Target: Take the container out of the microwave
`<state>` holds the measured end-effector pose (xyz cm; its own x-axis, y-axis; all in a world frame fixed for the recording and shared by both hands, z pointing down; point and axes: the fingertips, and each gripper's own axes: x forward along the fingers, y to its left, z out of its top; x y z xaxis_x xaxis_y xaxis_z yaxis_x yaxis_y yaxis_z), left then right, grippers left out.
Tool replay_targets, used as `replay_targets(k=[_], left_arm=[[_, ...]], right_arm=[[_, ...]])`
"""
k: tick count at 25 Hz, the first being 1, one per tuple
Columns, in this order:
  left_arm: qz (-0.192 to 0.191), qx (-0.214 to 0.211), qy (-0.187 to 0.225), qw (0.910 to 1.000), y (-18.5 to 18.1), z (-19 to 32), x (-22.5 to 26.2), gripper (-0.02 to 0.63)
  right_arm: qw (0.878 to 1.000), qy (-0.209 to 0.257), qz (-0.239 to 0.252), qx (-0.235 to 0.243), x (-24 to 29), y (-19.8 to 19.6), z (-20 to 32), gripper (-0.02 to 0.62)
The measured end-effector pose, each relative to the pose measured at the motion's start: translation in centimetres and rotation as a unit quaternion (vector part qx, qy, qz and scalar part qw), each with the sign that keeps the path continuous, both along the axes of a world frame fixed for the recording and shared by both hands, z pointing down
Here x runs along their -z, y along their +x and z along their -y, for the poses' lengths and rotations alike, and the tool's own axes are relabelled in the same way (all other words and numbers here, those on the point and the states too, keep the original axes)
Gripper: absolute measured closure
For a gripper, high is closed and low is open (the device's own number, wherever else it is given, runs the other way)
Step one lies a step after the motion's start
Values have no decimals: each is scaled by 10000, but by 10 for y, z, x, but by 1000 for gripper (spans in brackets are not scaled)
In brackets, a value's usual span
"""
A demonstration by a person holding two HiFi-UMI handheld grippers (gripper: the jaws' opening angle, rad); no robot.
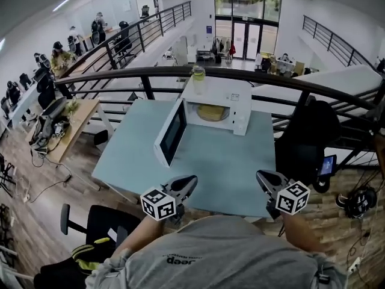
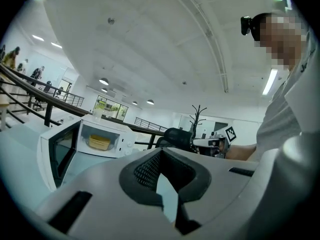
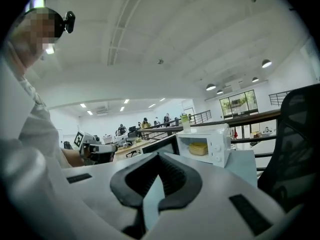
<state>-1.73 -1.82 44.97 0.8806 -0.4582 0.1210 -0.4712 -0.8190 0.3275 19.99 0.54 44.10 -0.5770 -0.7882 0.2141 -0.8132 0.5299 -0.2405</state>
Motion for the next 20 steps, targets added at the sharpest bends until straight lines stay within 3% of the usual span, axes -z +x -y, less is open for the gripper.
replay_targets(k=[11, 20], left_arm=[[-11, -570, 31, 9984, -74, 137, 19, 588], [-63, -958, -65, 9954, -85, 182, 14, 588]], right_arm=[[9989, -68, -16, -465, 11, -85, 116, 578], [9960, -231, -44, -861, 5, -96, 157, 578]])
